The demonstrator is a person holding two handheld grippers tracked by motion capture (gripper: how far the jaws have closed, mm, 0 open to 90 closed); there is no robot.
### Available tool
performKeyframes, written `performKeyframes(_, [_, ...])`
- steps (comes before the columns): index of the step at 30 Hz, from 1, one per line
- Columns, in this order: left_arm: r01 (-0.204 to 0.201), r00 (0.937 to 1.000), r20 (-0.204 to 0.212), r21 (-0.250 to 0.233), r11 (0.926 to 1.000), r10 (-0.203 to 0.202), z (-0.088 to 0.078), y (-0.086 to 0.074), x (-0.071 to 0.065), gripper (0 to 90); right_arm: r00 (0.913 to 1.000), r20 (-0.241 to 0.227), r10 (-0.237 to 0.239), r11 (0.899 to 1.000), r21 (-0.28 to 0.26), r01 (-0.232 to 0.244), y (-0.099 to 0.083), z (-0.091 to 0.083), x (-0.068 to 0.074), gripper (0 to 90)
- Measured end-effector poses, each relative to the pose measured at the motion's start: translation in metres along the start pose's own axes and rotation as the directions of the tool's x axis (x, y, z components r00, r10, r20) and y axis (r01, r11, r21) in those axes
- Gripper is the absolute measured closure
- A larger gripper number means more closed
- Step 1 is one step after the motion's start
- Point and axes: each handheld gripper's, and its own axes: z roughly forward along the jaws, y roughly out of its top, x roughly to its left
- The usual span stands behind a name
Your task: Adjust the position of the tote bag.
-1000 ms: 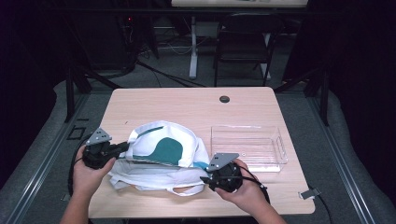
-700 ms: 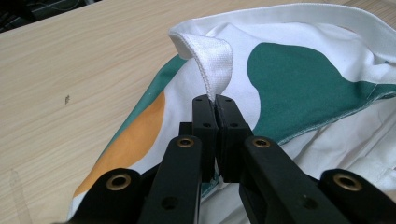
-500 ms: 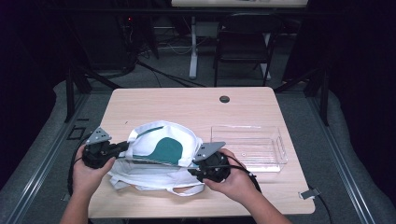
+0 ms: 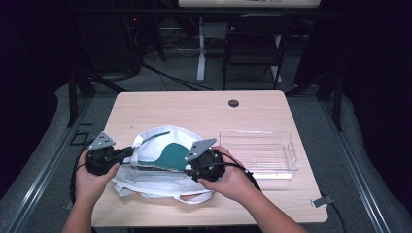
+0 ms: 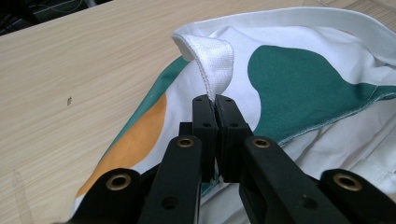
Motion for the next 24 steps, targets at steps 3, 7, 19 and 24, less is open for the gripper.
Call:
performKeyframes(3, [0.004,1.0000,0.000,-0.004,1.0000,-0.004,0.000,0.000,0.000,88.1,0.9999,-0.005,-0.010,1.000,-0.007,0.010,0.008,0.008,0.001,68.3])
performKeyframes(7, [0.004,1.0000,0.000,-0.003,1.0000,-0.004,0.000,-0.001,0.000,88.1,0.9994,0.002,-0.033,0.999,0.000,0.033,0.016,0.018,0.003,67.4])
performKeyframes(19, [0.003,1.0000,0.003,-0.006,1.0000,-0.003,-0.001,-0.001,0.002,88.1,0.9976,0.003,-0.069,0.997,0.030,0.069,0.026,0.039,0.006,66.9])
performKeyframes(24, [0.004,1.0000,0.003,-0.006,1.0000,-0.004,0.000,-0.001,0.001,88.1,0.9963,0.004,-0.086,0.995,0.042,0.086,0.029,0.048,0.008,66.2])
